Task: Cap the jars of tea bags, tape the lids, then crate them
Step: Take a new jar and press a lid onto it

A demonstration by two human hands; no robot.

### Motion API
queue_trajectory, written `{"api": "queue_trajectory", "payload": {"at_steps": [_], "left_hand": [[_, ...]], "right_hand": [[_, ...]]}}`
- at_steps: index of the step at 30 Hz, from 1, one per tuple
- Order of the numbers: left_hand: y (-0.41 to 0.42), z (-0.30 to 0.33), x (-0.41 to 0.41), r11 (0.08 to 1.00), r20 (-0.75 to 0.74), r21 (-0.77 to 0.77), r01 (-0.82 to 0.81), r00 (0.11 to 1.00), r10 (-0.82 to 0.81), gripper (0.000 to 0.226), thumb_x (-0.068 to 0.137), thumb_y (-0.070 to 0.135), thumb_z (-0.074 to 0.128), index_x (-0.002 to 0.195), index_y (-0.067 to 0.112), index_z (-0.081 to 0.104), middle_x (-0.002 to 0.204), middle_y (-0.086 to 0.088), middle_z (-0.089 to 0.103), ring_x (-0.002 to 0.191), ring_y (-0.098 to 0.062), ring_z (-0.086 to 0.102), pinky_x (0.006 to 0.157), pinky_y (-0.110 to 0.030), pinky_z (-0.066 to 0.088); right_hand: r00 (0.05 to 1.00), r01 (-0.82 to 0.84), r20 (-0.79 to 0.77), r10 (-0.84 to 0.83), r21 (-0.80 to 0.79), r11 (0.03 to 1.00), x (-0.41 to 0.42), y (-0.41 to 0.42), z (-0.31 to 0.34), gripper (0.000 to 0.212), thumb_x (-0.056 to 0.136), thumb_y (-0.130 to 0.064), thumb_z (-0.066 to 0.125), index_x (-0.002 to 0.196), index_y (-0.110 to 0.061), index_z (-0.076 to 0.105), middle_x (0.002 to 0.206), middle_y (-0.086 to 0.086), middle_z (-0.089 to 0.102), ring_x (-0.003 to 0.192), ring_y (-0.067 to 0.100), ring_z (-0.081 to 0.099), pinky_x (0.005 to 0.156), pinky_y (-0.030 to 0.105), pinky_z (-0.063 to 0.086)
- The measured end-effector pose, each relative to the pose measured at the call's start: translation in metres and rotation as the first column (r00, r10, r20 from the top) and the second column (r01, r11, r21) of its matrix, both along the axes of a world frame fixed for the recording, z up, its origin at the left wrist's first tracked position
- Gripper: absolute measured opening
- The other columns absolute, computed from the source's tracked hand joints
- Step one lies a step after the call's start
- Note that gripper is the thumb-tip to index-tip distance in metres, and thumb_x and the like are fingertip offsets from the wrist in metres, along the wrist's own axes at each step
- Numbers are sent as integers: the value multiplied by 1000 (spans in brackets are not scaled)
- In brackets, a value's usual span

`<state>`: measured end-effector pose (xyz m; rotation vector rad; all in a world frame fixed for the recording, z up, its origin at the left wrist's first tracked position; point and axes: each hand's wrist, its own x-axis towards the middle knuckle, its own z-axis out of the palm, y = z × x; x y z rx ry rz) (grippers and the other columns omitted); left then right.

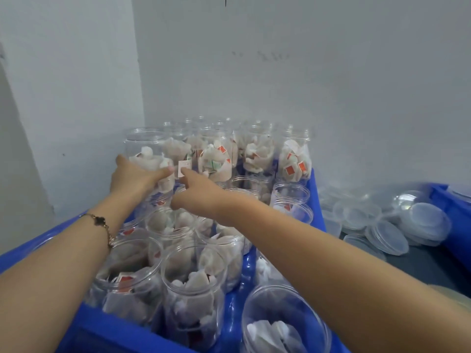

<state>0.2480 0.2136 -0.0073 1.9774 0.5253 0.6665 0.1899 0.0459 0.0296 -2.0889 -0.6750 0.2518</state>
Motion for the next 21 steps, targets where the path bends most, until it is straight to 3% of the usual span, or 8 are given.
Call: {"api": "queue_trajectory", "payload": {"at_steps": [2, 6, 9, 12, 15, 17, 21], "left_hand": [[-3, 1, -2, 999, 24, 23, -23, 999, 22, 96, 56, 55, 84, 129, 10, 40, 127, -11, 56, 111, -32, 55, 88, -43, 49], [-21, 15, -17, 999, 80, 2, -32, 996, 32, 93, 50, 64, 80, 121, 11, 51, 118, -8, 62, 104, -30, 61, 86, -42, 52], [-48, 36, -34, 998, 141, 55, 22, 990, -29, 88, 50, 63, 81, 119, 14, 55, 113, -3, 64, 100, -24, 61, 78, -30, 47], [-85, 57, -52, 988, 197, 135, 81, 975, -107, 89, 51, 58, 84, 120, 15, 50, 108, 2, 59, 98, -20, 58, 76, -26, 41], [-125, 72, -70, 970, 221, 126, 208, 947, -232, 85, 54, 54, 85, 120, 13, 50, 104, 4, 59, 96, -17, 59, 78, -26, 47], [-156, 79, -82, 944, 209, 114, 310, 921, -328, 82, 55, 50, 86, 119, 14, 50, 106, 1, 63, 97, -18, 62, 82, -32, 52], [-233, 67, -118, 857, 155, 47, 512, 844, -513, 75, 47, 45, 85, 105, 22, 43, 90, 9, 60, 82, -11, 64, 68, -31, 57]], "right_hand": [[1000, 16, 11, -16, -1, 1000, -3, -5, 1, 60, 85, 2, 53, 141, -6, 33, 138, 18, 46, 120, 31, 48, 88, 35, 45], [998, 43, 43, -43, 3, 999, -8, -15, 3, 55, 83, -2, 57, 135, -11, 39, 122, 10, 56, 99, 22, 54, 87, 35, 46], [996, 59, 60, -63, 55, 997, -14, -27, 7, 47, 83, 0, 57, 125, -14, 41, 108, 0, 58, 88, 12, 55, 75, 23, 48], [983, 110, 136, -126, 119, 987, -24, -49, 14, 47, 83, 2, 58, 123, -14, 38, 91, -7, 54, 70, -2, 50, 53, 5, 42], [947, 196, 209, -244, 226, 954, -38, -77, 21, 60, 82, 1, 62, 132, -11, 30, 84, -10, 46, 64, -6, 44, 46, 0, 37], [916, 247, 223, -332, 337, 909, -48, -102, 26, 72, 79, 0, 68, 135, -14, 24, 82, -12, 49, 60, -7, 52, 45, 1, 38], [855, 364, 160, -494, 493, 790, -77, -170, 17, 102, 68, 3, 73, 147, -14, 11, 88, -13, 55, 63, -9, 60, 49, 6, 44]]}}
